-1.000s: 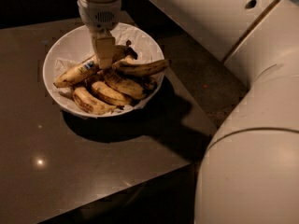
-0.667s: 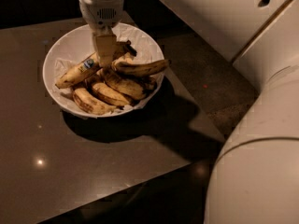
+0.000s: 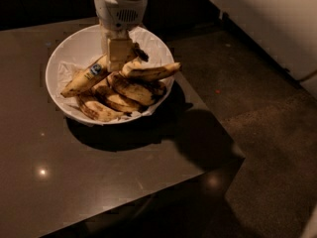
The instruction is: Pick banana from white bowl
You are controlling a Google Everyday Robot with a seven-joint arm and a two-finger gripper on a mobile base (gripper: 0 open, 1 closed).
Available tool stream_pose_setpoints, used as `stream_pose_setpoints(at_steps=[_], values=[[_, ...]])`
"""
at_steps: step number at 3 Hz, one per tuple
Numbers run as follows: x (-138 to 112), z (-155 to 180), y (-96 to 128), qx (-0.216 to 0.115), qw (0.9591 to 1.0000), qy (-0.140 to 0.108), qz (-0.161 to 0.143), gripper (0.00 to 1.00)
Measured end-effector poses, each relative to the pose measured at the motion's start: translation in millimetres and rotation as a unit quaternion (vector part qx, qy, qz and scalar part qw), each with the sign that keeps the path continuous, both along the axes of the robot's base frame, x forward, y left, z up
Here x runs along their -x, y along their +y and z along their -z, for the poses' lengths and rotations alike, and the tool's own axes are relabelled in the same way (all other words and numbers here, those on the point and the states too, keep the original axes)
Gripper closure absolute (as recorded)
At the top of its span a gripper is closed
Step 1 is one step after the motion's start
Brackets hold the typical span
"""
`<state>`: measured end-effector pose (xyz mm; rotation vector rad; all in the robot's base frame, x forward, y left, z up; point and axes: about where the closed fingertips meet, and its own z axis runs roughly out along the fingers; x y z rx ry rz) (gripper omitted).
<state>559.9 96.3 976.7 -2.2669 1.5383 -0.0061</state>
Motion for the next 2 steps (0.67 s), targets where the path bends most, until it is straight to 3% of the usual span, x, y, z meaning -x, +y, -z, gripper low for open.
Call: stream_pose_setpoints(at_steps=[2], values=[[32,-14,-15,-0.048,0.9986,-0.023,0.007,1.0]])
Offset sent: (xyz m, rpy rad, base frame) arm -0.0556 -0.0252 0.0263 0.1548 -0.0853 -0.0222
